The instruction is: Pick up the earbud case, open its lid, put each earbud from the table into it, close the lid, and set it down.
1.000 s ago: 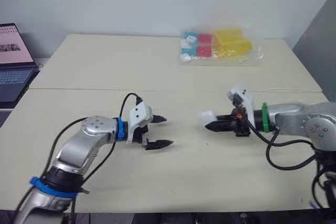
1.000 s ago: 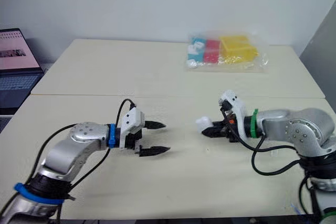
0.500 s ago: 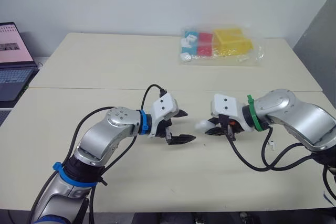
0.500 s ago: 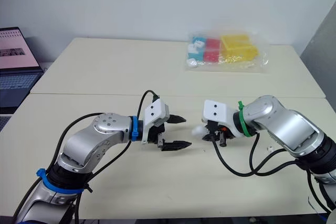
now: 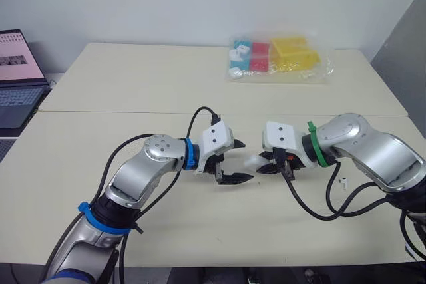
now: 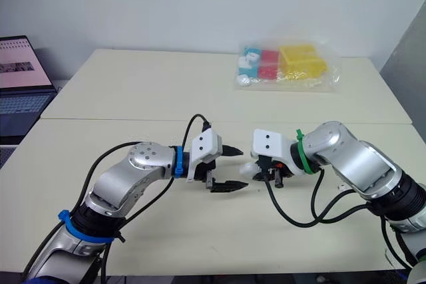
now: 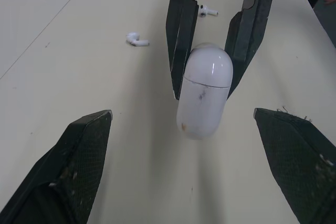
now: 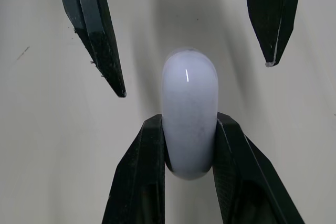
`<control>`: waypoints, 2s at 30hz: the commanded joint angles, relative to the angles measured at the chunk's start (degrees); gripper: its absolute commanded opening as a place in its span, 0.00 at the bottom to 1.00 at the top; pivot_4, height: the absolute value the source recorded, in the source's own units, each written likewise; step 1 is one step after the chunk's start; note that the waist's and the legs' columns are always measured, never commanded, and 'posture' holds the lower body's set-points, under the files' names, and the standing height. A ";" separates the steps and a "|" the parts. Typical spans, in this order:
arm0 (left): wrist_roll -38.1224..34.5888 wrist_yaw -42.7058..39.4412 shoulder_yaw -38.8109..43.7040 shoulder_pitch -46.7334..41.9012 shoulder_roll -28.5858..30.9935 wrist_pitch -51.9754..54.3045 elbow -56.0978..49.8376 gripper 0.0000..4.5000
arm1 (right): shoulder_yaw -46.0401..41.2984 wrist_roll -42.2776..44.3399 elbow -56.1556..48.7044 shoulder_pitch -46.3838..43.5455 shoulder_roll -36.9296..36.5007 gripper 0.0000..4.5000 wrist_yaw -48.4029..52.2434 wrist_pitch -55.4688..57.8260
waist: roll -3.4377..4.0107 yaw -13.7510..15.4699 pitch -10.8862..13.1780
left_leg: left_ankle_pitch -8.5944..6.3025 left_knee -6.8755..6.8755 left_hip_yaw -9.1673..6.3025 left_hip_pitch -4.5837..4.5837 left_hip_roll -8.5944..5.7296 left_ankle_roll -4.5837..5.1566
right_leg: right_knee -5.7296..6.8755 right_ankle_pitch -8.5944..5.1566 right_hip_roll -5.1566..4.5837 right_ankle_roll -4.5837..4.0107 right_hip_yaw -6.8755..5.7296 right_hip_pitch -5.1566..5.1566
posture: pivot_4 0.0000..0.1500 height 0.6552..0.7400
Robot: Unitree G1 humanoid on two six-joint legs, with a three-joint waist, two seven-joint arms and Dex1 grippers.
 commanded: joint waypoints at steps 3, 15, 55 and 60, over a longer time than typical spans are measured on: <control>0.56 -0.68 -0.27 -1.20 -0.63 -0.84 -0.98 0.96 | -2.56 -0.75 -1.77 -0.49 0.51 0.17 0.78 0.00 | 0.00 -0.01 0.00 | 0.00 0.02 0.00 0.01 0.00 0.00 | 0.04 -0.01 0.00 0.01 0.00 0.00 | 1.00 1.00; 0.48 -0.58 -0.29 -1.45 -2.07 0.70 -1.67 0.19 | -2.41 -2.30 -1.71 -1.55 2.30 0.17 1.77 0.40 | 0.00 -0.01 0.00 | 0.00 0.03 -0.01 0.02 -0.01 0.00 | 0.07 0.00 0.00 -0.01 0.00 -0.01 | 1.00 1.00; -2.63 0.61 8.14 13.01 -13.04 -23.30 3.88 0.18 | -19.48 -3.46 -6.70 9.69 -3.30 0.96 3.86 -18.44 | 0.01 0.03 0.00 | 0.04 0.11 0.05 0.18 0.01 0.00 | 0.17 0.01 -0.01 0.00 0.05 0.10 | 1.00 1.00; -1.83 -0.23 6.98 12.71 -13.13 -25.18 4.25 0.18 | -17.72 -5.57 -4.56 7.88 -0.53 0.96 2.33 -18.23 | 0.01 0.08 0.00 | 0.04 0.10 0.04 0.15 0.02 0.00 | 0.17 0.02 0.02 -0.03 0.05 0.07 | 1.00 1.00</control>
